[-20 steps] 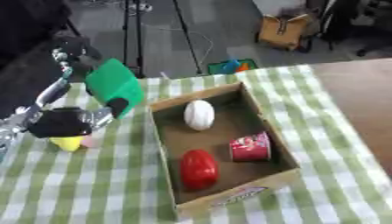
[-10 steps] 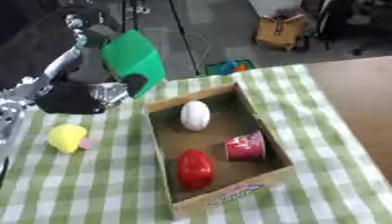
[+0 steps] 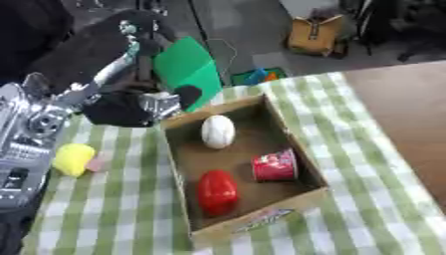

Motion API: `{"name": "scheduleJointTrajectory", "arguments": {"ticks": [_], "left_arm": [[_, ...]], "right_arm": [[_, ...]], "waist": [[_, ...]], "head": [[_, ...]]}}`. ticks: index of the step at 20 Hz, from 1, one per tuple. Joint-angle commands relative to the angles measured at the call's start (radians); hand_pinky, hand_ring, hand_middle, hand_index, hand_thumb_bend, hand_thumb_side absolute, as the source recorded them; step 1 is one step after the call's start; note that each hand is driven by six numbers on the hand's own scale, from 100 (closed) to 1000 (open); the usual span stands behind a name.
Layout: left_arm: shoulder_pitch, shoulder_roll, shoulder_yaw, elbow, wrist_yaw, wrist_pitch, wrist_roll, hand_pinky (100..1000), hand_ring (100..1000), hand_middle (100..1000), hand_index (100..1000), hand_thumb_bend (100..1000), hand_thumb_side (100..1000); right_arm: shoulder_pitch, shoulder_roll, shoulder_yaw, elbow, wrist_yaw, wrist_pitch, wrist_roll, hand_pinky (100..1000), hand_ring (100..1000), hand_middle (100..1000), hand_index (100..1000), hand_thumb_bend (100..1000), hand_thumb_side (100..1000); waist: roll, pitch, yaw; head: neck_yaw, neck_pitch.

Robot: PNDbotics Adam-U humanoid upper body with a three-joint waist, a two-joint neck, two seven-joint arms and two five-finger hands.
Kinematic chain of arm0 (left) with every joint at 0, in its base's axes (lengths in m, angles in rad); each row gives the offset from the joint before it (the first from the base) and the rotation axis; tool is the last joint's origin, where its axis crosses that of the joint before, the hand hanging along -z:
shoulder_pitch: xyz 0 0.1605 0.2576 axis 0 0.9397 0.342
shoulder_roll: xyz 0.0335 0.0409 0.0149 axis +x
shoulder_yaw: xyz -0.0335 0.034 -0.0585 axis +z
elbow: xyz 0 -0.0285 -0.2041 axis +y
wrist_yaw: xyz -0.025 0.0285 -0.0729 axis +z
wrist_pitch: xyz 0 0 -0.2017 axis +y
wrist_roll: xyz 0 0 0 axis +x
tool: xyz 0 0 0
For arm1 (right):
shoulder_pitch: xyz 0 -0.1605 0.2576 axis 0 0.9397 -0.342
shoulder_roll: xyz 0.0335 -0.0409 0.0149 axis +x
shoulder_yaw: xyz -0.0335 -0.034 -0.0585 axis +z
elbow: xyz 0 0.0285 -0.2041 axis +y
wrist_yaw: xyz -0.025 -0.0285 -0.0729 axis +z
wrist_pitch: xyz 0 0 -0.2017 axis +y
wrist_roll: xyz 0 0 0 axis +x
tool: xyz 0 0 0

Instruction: Pick up objects on the table and place them in the box.

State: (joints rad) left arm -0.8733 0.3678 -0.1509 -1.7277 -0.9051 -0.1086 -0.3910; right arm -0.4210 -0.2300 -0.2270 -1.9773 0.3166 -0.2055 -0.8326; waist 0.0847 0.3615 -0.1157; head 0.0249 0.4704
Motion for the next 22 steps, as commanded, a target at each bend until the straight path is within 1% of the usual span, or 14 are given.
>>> {"name": "scheduleJointTrajectory", "arguments": {"ticks": [1, 7, 10, 14, 15, 16, 17, 18, 19, 20, 21, 22], "left_arm": [[-0.027, -0.028, -0.013, 0.048, -0.028, -0.008, 0.028, 1000, 946, 774, 479, 100, 746], [-0.035, -0.08, -0.029, 0.142, -0.066, -0.017, 0.069, 1000, 942, 776, 491, 100, 771], [-0.038, -0.111, -0.033, 0.199, -0.093, -0.018, 0.107, 1000, 940, 778, 502, 100, 787], [-0.042, -0.14, -0.04, 0.279, -0.127, -0.032, 0.16, 1000, 943, 781, 526, 100, 804], [-0.042, -0.144, -0.04, 0.296, -0.137, -0.035, 0.171, 1000, 960, 807, 648, 100, 851], [-0.042, -0.148, -0.04, 0.314, -0.149, -0.036, 0.18, 1000, 960, 807, 648, 100, 851], [-0.042, -0.152, -0.042, 0.329, -0.16, -0.04, 0.187, 1000, 983, 850, 773, 100, 903], [-0.041, -0.154, -0.044, 0.343, -0.172, -0.045, 0.185, 1000, 989, 859, 792, 100, 911], [-0.041, -0.155, -0.046, 0.353, -0.182, -0.052, 0.181, 1000, 1000, 922, 925, 100, 986], [-0.039, -0.154, -0.049, 0.364, -0.194, -0.061, 0.166, 1000, 1000, 945, 973, 100, 1000], [-0.039, -0.155, -0.05, 0.371, -0.204, -0.071, 0.147, 1000, 1000, 1000, 1000, 100, 1000], [-0.039, -0.156, -0.05, 0.376, -0.212, -0.082, 0.124, 1000, 1000, 1000, 1000, 100, 1000]], "right_arm": [[-0.009, -0.006, 0.003, -0.023, -0.006, -0.001, 0.005, 634, 708, 587, 746, 100, 555], [-0.012, -0.005, 0.005, -0.023, -0.009, -0.001, 0.007, 635, 709, 587, 746, 100, 555], [-0.014, -0.004, 0.007, -0.023, -0.01, -0.001, 0.008, 635, 710, 587, 746, 100, 554], [-0.018, -0.003, 0.008, -0.023, -0.012, -0.002, 0.01, 635, 710, 587, 746, 100, 556], [-0.018, -0.003, 0.008, -0.023, -0.012, -0.002, 0.01, 635, 710, 587, 746, 100, 557], [-0.019, -0.003, 0.009, -0.023, -0.012, -0.003, 0.01, 635, 710, 587, 746, 100, 557], [-0.019, -0.003, 0.009, -0.023, -0.012, -0.003, 0.01, 636, 710, 586, 746, 100, 557], [-0.019, -0.003, 0.008, -0.023, -0.013, -0.002, 0.01, 636, 710, 586, 746, 100, 557], [-0.019, -0.003, 0.008, -0.023, -0.013, -0.002, 0.01, 636, 710, 586, 746, 100, 558], [-0.019, -0.003, 0.008, -0.023, -0.013, -0.002, 0.01, 636, 710, 586, 746, 100, 558], [-0.019, -0.003, 0.008, -0.023, -0.013, -0.002, 0.01, 636, 710, 587, 746, 100, 557], [-0.019, -0.003, 0.008, -0.023, -0.013, -0.002, 0.009, 636, 710, 587, 746, 100, 557]], "waist": [[-0.004, -0.024, -0.003], [-0.003, -0.019, -0.007], [-0.003, -0.015, -0.01], [-0.004, -0.011, -0.015], [-0.004, -0.01, -0.016], [-0.005, -0.009, -0.017], [-0.005, -0.009, -0.017], [-0.005, -0.008, -0.018], [-0.005, -0.008, -0.018], [-0.005, -0.008, -0.017], [-0.005, -0.008, -0.017], [-0.005, -0.008, -0.016]], "head": [[0.006, -0.008], [0.01, -0.013], [0.013, -0.016], [0.015, -0.02], [0.014, -0.02], [0.013, -0.021], [0.012, -0.022], [0.012, -0.022], [0.011, -0.022], [0.009, -0.022], [0.007, -0.021], [0.005, -0.02]]}}
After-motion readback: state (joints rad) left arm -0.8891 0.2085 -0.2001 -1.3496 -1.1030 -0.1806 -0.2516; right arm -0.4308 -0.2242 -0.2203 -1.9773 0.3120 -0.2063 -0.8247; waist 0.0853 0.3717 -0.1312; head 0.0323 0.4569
